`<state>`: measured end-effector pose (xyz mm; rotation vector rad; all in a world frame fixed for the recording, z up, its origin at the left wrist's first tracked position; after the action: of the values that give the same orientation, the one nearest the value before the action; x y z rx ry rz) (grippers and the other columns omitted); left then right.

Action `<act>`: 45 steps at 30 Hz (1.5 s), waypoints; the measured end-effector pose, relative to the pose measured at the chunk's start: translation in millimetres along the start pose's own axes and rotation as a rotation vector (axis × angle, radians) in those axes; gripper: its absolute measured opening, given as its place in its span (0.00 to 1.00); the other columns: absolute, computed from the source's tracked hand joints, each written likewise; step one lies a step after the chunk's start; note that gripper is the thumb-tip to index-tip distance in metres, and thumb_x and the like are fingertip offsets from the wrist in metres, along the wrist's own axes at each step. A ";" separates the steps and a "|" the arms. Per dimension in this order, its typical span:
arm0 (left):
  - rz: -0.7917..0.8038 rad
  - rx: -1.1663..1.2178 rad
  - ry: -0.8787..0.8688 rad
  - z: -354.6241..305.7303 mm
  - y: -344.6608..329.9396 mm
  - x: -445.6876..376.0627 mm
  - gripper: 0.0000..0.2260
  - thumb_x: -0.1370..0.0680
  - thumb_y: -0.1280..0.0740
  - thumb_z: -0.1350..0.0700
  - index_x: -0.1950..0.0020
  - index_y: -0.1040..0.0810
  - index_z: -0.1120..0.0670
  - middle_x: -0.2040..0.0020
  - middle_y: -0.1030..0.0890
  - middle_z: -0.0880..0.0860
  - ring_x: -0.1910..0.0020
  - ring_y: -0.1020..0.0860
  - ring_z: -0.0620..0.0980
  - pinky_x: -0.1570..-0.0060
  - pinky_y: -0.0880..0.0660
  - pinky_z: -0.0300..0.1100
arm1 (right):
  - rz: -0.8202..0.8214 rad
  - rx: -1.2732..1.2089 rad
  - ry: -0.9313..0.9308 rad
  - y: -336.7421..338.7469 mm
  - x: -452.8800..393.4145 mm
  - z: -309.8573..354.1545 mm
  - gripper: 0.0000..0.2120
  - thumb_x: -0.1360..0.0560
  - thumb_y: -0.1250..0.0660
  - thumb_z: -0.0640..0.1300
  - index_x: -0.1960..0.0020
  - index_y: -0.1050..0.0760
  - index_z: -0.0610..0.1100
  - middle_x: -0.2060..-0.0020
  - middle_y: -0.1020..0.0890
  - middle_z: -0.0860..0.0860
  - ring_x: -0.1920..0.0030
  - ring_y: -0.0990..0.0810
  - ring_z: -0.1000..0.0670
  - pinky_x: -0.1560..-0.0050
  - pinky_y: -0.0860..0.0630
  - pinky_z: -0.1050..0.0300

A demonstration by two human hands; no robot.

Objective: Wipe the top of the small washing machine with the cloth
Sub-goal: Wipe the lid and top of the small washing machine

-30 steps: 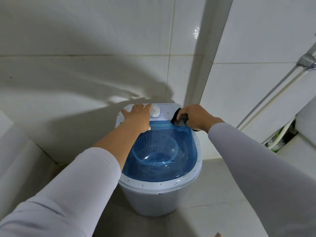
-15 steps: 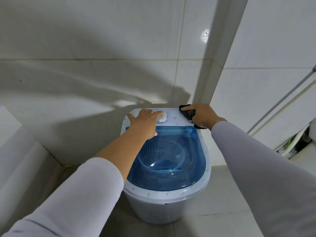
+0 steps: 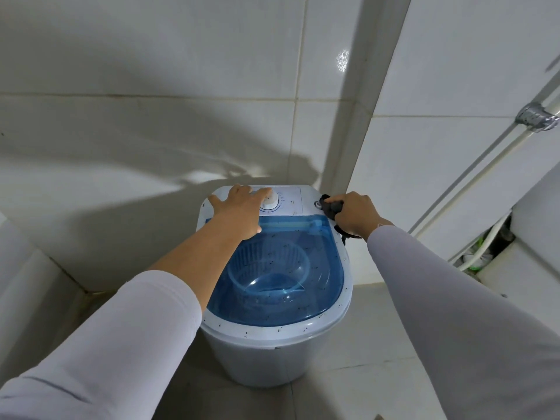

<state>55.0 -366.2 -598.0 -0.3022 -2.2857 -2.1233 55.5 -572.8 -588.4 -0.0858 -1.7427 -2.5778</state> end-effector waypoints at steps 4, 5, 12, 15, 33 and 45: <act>-0.042 0.002 0.018 0.3 0.3 1.6 0.39 0.26 0.30 0.55 0.24 0.51 0.42 0.25 0.41 0.54 0.25 0.45 0.55 0.34 0.44 0.69 | 0.035 0.046 0.024 0.9 15.9 0.6 0.21 0.27 0.46 0.31 0.40 0.23 0.43 0.44 0.20 0.41 0.45 0.23 0.40 0.44 0.25 0.50; -0.053 0.007 0.022 -0.1 0.1 2.6 0.39 0.26 0.30 0.55 0.24 0.51 0.42 0.25 0.41 0.54 0.25 0.45 0.55 0.34 0.44 0.69 | 0.045 0.056 0.030 1.7 19.3 0.1 0.21 0.27 0.45 0.31 0.40 0.23 0.44 0.43 0.20 0.41 0.44 0.23 0.40 0.43 0.25 0.50; -0.144 0.099 0.089 2.5 -0.6 17.1 0.41 0.25 0.30 0.54 0.22 0.56 0.44 0.23 0.45 0.54 0.23 0.50 0.54 0.32 0.47 0.69 | 0.090 0.077 0.023 2.9 39.5 -0.5 0.22 0.25 0.45 0.34 0.38 0.24 0.50 0.40 0.21 0.44 0.42 0.24 0.42 0.40 0.25 0.51; -0.161 0.144 0.125 6.9 -1.0 24.6 0.40 0.24 0.31 0.52 0.22 0.56 0.45 0.23 0.46 0.55 0.23 0.51 0.54 0.31 0.48 0.68 | 0.097 0.056 -0.001 2.6 49.3 -2.4 0.21 0.25 0.44 0.34 0.37 0.24 0.50 0.39 0.21 0.45 0.42 0.24 0.42 0.40 0.25 0.52; -0.060 0.180 0.061 12.6 3.0 66.5 0.36 0.23 0.33 0.49 0.23 0.52 0.44 0.21 0.52 0.53 0.22 0.56 0.55 0.29 0.49 0.67 | 0.133 -0.093 -0.149 12.8 126.0 -10.3 0.19 0.29 0.44 0.34 0.47 0.18 0.46 0.46 0.18 0.43 0.58 0.25 0.47 0.58 0.24 0.59; -0.001 0.168 0.058 14.9 -6.8 86.8 0.40 0.26 0.29 0.50 0.23 0.52 0.44 0.21 0.53 0.53 0.22 0.60 0.55 0.30 0.50 0.68 | 0.026 -0.085 -0.089 4.2 123.5 0.7 0.19 0.26 0.42 0.34 0.40 0.22 0.46 0.42 0.19 0.44 0.45 0.23 0.43 0.44 0.26 0.55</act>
<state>-29.3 -340.1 -594.1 -0.2328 -2.4107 -1.8966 -67.4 -572.8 -576.6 -0.2277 -1.6472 -2.6677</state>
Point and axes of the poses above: each hand's wrist, its own x-axis away from the middle knuckle, its own y-axis out of the back of the hand, z = x × y, the point moved 6 cm from there along -x, towards the middle knuckle
